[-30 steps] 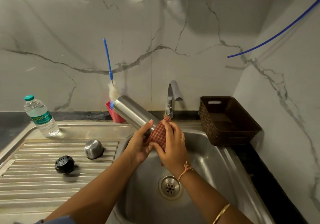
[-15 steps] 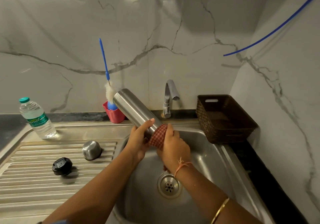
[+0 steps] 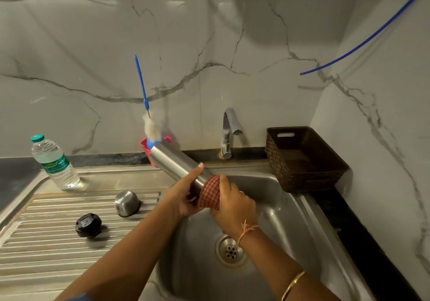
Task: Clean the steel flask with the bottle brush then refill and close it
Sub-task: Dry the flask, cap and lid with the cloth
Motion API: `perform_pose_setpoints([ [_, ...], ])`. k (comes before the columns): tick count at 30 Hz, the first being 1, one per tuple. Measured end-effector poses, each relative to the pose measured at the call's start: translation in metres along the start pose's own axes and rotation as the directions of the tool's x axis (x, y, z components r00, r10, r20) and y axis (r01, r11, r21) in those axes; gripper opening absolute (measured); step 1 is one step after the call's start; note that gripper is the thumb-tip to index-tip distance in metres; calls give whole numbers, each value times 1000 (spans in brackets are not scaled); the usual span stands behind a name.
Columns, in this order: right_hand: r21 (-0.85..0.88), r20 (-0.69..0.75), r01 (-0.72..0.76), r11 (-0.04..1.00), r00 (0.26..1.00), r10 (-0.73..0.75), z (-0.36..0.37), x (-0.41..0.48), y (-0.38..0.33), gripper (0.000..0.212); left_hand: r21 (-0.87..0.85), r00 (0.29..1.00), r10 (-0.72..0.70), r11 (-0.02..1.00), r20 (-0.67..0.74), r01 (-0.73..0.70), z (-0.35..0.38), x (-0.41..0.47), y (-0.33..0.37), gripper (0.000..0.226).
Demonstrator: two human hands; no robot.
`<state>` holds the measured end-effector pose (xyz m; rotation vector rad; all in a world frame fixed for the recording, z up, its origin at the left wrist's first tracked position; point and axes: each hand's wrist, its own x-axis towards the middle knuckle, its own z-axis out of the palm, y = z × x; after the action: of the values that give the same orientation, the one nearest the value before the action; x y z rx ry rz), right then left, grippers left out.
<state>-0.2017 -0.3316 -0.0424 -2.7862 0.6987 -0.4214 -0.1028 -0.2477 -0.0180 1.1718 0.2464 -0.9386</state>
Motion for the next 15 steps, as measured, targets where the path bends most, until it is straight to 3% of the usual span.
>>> perform_pose_setpoints([
  [2, 88, 4, 3, 996, 1000, -4, 7, -2, 1, 82, -11, 997, 70, 997, -25, -70, -1, 1, -2, 76],
  [3, 273, 89, -53, 961, 996, 30, 7, 1, 5, 77, 1, 994, 105, 994, -5, -105, -3, 1, -3, 78],
  [4, 528, 243, -180, 830, 968, 56, 3, 6, 10, 69, 16, 990, 132, 991, 40, -132, -5, 0, -3, 80],
  [5, 728, 417, -344, 593, 909, 14, -4, 9, 15, 59, 22, 984, 145, 989, 102, -148, -7, -2, -2, 79],
  [6, 811, 514, -464, 357, 856, -56, -10, 11, 21, 51, 13, 975, 154, 987, 163, -158, -9, -5, 0, 75],
  [7, 835, 524, -491, 248, 847, -90, -13, 12, 25, 45, -9, 962, 164, 986, 217, -166, -9, -7, 2, 70],
  [8, 849, 491, -457, 265, 867, -79, -14, 14, 27, 44, -26, 952, 177, 984, 249, -177, -9, -8, 5, 67],
  [9, 848, 434, -398, 350, 901, -26, -14, 15, 26, 46, -31, 949, 183, 983, 258, -181, -7, -7, 8, 67],
  [11, 744, 207, -214, 633, 975, 86, -12, 12, 18, 50, 15, 967, 152, 987, 203, -158, -1, -4, 11, 71],
  [13, 462, -36, -41, 886, 997, 64, -5, 6, 9, 65, 61, 993, 52, 996, 109, -59, 6, -1, 10, 77],
  [15, 208, -108, 34, 977, 994, -12, 3, 2, 8, 79, 18, 998, -31, 999, 51, 31, 10, -1, 5, 83],
])
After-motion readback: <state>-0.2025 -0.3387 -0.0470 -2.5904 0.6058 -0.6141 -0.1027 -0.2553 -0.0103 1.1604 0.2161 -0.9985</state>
